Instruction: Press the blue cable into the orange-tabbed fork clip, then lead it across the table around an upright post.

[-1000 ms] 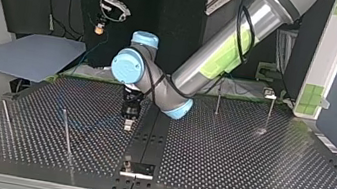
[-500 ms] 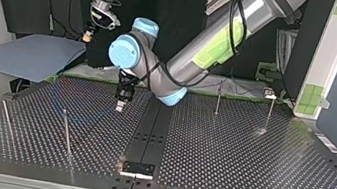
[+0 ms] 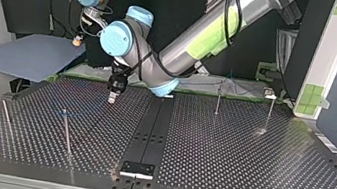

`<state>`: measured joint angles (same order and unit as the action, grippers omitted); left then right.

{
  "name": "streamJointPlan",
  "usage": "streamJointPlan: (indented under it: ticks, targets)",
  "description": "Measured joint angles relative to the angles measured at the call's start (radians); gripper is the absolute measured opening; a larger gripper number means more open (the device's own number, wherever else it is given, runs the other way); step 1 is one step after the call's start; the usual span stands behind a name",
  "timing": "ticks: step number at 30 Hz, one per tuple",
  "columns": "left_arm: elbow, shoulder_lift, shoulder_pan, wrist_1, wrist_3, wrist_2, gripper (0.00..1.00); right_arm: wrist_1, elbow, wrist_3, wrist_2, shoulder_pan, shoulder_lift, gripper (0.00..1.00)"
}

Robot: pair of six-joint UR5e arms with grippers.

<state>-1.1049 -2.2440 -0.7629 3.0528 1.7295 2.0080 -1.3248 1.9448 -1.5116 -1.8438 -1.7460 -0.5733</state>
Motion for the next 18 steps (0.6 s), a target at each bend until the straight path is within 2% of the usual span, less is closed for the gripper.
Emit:
streamJointPlan:
  ticks: [4, 7, 12, 18]
  targets:
    - [-0.015, 0.02, -0.016, -0.003, 0.0, 0.015, 0.95, 0.033, -0.015, -0.019, 0.002, 0.019, 0.001, 0.0]
    - [-0.035, 0.041, -0.02, -0.016, 0.005, 0.017, 0.95, 0.061, -0.021, -0.026, 0.003, 0.031, 0.001, 0.0]
    - [-0.072, 0.076, -0.011, -0.021, 0.008, 0.037, 0.95, 0.104, -0.042, -0.033, 0.001, 0.044, 0.002, 0.0]
    - [-0.082, 0.102, 0.015, -0.047, 0.026, 0.054, 0.98, 0.153, -0.056, -0.034, -0.001, 0.054, 0.002, 0.0]
